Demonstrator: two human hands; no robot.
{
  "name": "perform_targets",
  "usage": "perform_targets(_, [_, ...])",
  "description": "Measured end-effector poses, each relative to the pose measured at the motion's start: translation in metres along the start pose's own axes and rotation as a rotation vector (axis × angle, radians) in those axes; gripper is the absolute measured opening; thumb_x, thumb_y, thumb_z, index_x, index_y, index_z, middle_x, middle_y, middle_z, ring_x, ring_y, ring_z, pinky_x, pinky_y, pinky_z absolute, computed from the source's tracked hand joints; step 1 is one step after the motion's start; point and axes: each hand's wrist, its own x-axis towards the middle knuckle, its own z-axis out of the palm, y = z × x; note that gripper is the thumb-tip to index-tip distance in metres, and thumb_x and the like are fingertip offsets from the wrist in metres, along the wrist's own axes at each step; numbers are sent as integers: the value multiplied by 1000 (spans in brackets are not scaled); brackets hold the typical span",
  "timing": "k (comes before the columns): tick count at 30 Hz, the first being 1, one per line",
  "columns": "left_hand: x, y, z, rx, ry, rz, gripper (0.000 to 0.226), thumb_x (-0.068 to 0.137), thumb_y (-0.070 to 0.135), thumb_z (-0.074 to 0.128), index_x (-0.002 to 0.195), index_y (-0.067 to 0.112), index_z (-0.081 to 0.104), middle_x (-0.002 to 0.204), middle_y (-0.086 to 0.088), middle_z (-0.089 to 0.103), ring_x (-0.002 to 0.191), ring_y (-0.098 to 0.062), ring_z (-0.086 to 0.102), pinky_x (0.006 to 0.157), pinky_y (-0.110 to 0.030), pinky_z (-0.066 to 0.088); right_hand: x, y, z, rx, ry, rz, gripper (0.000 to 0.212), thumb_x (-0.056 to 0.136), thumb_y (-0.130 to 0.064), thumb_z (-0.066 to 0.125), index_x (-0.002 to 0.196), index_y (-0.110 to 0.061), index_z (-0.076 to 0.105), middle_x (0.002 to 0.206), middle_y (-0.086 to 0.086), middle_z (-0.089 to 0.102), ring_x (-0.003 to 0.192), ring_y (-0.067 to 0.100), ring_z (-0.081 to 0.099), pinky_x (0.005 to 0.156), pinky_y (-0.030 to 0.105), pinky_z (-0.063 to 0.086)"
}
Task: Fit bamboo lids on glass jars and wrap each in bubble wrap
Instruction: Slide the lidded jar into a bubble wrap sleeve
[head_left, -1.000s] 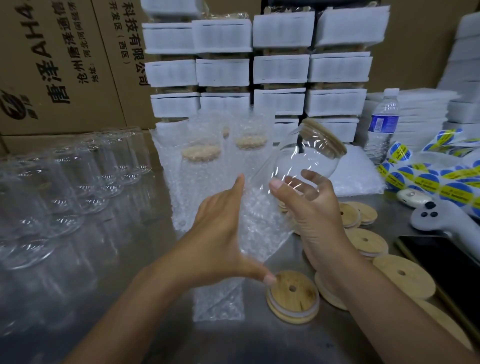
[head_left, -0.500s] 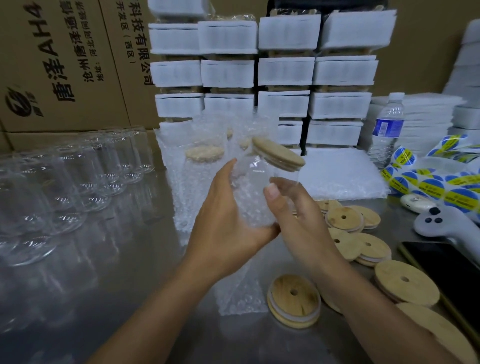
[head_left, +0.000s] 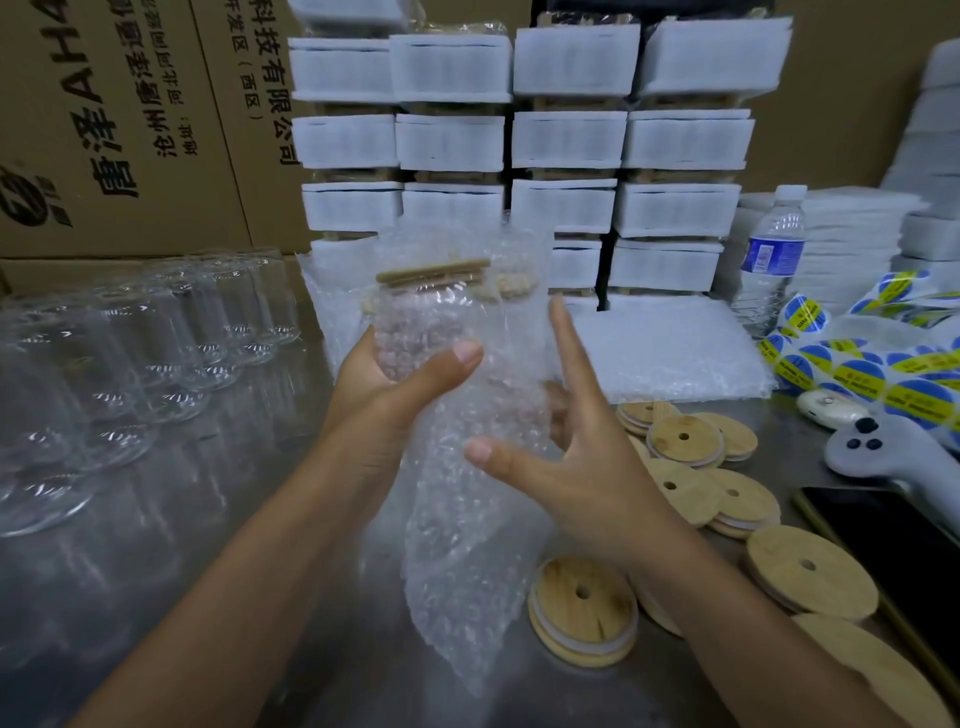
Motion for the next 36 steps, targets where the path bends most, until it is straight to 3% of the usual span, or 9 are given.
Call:
perform_targets(3, [3,3,4,-80,-9,-3,39,69,32,78,105,18,70,108,-12,72,100,-31,69,85,-46,55,2,1,5,125,148,35,105,51,-60,83,135,-62,20,140,-3,51,130,15,48,106,48,41])
perform_targets(6, [4,6,10,-117,-44,-26,44,79,28,71,117,9,63,112,-14,70,104,-33,67,91,-49,52,4,3,9,116,136,-30,77,66,-52,74,135,-34,45,132,-10,58,123,11,54,102,40,46])
perform_targets(8, [4,7,14,-109,-46,-23,47,79,28,70,121,9,61,113,-13,70,105,-32,67,95,-51,50,5,2,12,111,132,-73,62,75,-49,68,132,-35,48,128,-19,59,120,1,55,97,25,48])
perform_targets(11, [2,7,18,-40,-54,2,50,76,29,76,121,14,60,114,-8,70,106,-29,67,98,-52,47,5,2,12,122,149,-90,63,78,-50,64,135,-40,42,127,-27,57,118,-7,53,91,11,45])
perform_targets(14, [-1,8,21,13,-85,2,51,74,35,77,121,22,61,116,-4,70,109,-26,66,100,-53,44,5,1,10,145,158,-99,64,81,-49,65,138,-36,40,125,-26,58,115,-6,55,87,10,47])
perform_targets(17, [0,13,25,27,-93,42,30,77,32,75,106,30,69,112,-1,72,106,-22,68,97,-49,47,4,-2,8,158,167,-122,69,77,-54,64,139,-35,39,127,-22,58,117,-3,55,90,14,48])
perform_targets(23, [3,18,33,34,-91,79,17,72,32,75,89,29,74,96,3,75,93,-14,71,78,-29,58,5,-6,7,174,218,-170,61,76,-52,64,132,-36,45,125,-21,60,116,-3,56,87,12,47])
perform_targets(29, [2,18,39,67,3,57,44,61,43,80,97,30,57,84,20,73,82,1,70,65,-16,56,4,-4,6,167,248,-177,63,77,-43,68,133,-33,42,124,-20,59,115,0,57,89,16,49])
perform_targets(36, [6,11,30,57,34,-39,88,65,61,69,140,21,45,131,5,61,118,-13,59,101,-40,45,1,-3,8,77,376,-91,85,65,-58,72,137,-28,37,130,-13,55,119,6,55,98,36,49])
